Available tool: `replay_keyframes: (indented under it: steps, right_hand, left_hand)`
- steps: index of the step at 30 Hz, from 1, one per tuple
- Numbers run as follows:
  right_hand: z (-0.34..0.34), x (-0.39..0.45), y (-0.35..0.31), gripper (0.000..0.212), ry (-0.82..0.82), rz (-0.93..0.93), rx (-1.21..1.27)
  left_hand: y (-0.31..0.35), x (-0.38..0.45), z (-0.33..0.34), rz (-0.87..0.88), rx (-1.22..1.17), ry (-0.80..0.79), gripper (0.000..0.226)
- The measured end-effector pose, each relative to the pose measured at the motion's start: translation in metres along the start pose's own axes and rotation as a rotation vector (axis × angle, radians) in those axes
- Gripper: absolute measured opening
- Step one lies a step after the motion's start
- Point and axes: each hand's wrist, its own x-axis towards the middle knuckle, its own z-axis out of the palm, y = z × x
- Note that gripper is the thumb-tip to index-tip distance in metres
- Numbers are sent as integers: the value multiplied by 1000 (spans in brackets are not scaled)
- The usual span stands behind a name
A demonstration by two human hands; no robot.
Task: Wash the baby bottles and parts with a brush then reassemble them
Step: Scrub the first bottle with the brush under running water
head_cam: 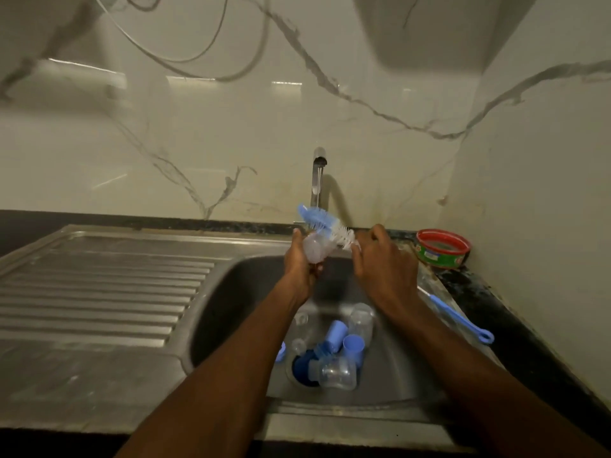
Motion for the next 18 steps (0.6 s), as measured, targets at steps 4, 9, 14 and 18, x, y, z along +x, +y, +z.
replay_keyframes:
  steps: [4, 9, 14, 18]
  right_hand:
    - [8, 4, 16, 23, 34, -21, 56]
    - [11, -2, 15, 23, 9, -94, 153]
    - [13, 0, 18, 23, 6, -83, 127]
    - [10, 4, 22, 27, -34, 61, 92]
  left_hand:
    - [-1, 4, 1, 2, -2, -44, 36]
    - [-8, 3, 2, -11, -4, -86, 52]
    - [-6, 7, 1, 48, -32, -16, 50]
    - [-5, 1, 5, 47, 33, -52, 61]
